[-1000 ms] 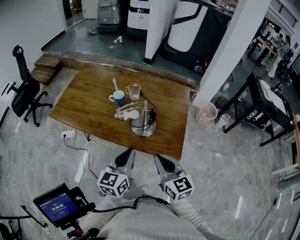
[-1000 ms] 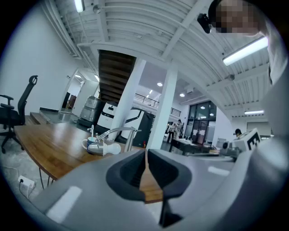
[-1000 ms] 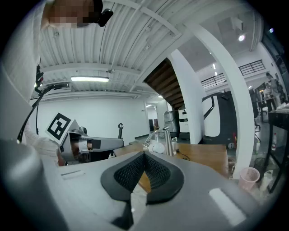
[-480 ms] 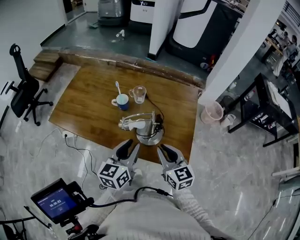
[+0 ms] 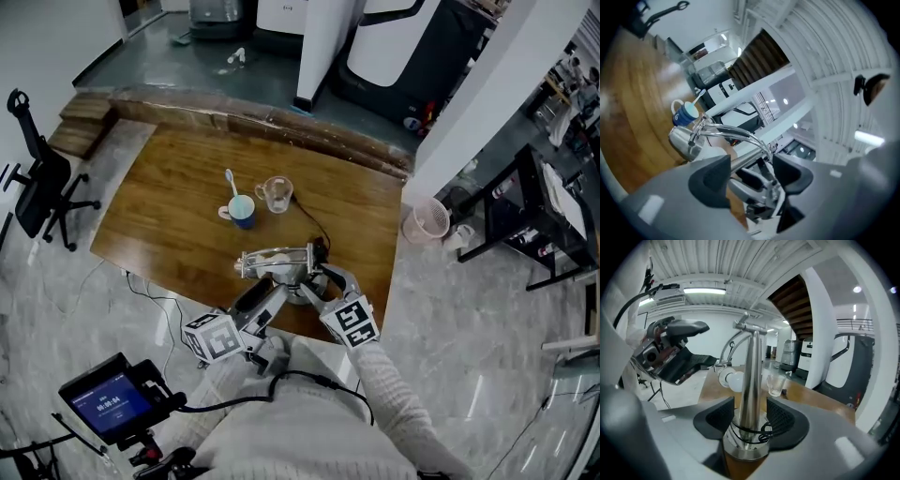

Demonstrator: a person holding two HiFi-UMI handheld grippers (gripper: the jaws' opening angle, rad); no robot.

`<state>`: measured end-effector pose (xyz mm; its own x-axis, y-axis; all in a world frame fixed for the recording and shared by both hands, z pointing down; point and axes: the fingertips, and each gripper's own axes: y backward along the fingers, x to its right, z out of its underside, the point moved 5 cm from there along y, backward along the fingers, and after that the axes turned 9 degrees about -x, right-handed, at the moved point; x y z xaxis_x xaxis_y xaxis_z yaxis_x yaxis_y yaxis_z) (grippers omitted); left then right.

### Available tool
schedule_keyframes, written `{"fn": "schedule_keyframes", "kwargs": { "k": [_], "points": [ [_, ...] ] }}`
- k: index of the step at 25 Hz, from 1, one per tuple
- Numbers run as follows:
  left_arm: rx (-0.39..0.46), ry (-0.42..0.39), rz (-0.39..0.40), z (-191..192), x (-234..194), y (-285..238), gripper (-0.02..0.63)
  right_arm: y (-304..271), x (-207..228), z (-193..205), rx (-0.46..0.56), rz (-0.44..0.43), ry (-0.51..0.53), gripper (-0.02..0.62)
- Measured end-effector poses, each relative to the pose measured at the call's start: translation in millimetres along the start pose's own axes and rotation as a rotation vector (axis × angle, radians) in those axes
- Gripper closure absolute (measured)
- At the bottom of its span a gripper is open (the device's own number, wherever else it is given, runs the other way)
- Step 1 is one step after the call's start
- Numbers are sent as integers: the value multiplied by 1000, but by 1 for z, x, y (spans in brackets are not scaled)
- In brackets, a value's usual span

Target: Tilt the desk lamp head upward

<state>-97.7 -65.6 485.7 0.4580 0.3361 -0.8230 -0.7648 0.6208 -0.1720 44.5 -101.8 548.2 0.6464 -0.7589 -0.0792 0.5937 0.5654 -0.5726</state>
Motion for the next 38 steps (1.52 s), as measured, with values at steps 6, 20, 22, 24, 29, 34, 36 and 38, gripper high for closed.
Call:
{"fn": "schedule_keyframes", "kwargs": {
  "k": [6,20,22,24,29,34,36,38],
  "points": [
    [100,302,89,-10,-15,-14,298,-34,10,18,-96,-117,112,373],
    [293,663,412,-41,-28,-14,395,-37,-14,17,-86,-131,230,393],
    [306,680,378,-38,-31,-15,478,-37,-15,17,-86,-134,221,396],
    [318,692,349,-36,-33,-14,535,-36,-15,16,-87,-136,217,396],
    [285,661,311,-40,-28,-13,535,-35,-15,15,-92,-139,207,399],
    [236,573,250,-47,-19,-9,534,-36,-16,14,-105,-126,184,401],
    [213,488,207,-55,-11,-7,534,-39,-16,14,-110,-119,174,403],
    [174,344,139,-65,1,-7,533,-41,-15,13,-111,-112,160,405]
  ]
}}
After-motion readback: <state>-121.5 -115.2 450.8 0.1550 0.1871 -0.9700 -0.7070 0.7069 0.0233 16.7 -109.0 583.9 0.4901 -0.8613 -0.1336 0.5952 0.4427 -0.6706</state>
